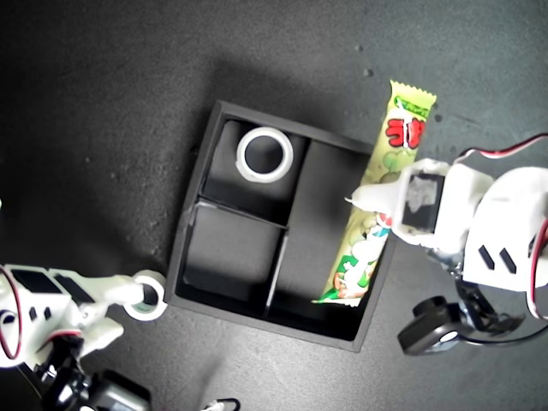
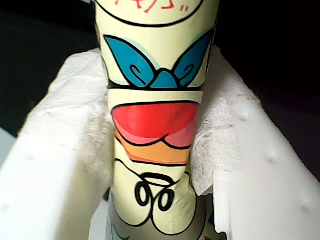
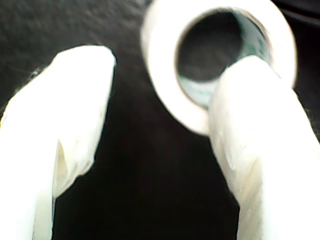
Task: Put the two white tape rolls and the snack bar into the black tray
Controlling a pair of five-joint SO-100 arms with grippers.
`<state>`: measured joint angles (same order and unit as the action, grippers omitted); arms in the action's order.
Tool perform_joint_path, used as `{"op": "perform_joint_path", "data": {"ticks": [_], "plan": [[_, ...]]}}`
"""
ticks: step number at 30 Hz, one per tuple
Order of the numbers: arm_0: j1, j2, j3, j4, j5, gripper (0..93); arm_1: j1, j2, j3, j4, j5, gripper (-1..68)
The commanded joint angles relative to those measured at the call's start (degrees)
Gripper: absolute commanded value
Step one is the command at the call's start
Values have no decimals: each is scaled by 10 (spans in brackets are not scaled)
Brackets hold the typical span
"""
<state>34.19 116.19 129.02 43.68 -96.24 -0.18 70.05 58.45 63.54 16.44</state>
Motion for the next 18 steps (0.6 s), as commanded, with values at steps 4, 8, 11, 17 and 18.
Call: {"op": "perform_joint_path", "data": {"ticks": [4,8,11,17,18], "plan": [[10,-18,-2,-40,1,137,-7,6,9,4,20,371],[-3,-18,11,-40,4,137,-14,6,-47,60,18,371],[-12,-29,16,-39,9,137,-45,7,-156,119,9,351],[-25,-74,3,-50,31,144,-126,7,-515,198,112,162],[-28,-78,3,-54,33,142,-115,7,-567,227,201,47]]}}
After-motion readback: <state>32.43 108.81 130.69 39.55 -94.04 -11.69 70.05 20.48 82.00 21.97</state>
